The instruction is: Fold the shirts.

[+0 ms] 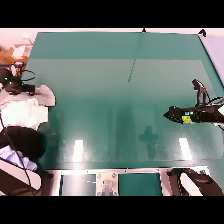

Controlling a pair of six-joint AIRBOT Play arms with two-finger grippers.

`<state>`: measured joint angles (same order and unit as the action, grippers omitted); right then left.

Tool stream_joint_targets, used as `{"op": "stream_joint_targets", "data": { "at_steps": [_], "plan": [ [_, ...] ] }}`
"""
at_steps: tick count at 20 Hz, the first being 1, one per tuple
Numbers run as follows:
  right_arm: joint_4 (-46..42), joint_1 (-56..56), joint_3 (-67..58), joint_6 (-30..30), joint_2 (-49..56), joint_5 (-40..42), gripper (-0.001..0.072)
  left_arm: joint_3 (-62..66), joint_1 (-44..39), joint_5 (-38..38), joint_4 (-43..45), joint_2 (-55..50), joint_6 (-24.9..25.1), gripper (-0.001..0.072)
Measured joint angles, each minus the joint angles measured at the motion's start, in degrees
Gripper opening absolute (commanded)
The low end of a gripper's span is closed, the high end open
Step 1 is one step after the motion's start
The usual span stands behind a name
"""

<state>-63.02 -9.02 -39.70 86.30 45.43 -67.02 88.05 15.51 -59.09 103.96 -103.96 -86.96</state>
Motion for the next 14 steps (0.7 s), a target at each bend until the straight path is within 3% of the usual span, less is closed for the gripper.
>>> {"op": "stream_joint_targets", "data": {
  "at_steps": [1,7,14],
  "plan": [
    [0.0,0.0,0.0,0.0,0.0,0.0,0.0069,0.2,0.15,-0.26,-0.24,-0.48,0.17,0.0025],
    [0.0,0.0,0.0,0.0,0.02,0.02,0.0066,5.68,-0.31,-9.77,-2.73,-1.88,3.5,0.0023],
    [0.02,0.0,0.0,0.0,0.02,0.0,0.0066,25.49,-11.04,-14.36,-15.06,5.81,3.23,0.0024]
  ]
}}
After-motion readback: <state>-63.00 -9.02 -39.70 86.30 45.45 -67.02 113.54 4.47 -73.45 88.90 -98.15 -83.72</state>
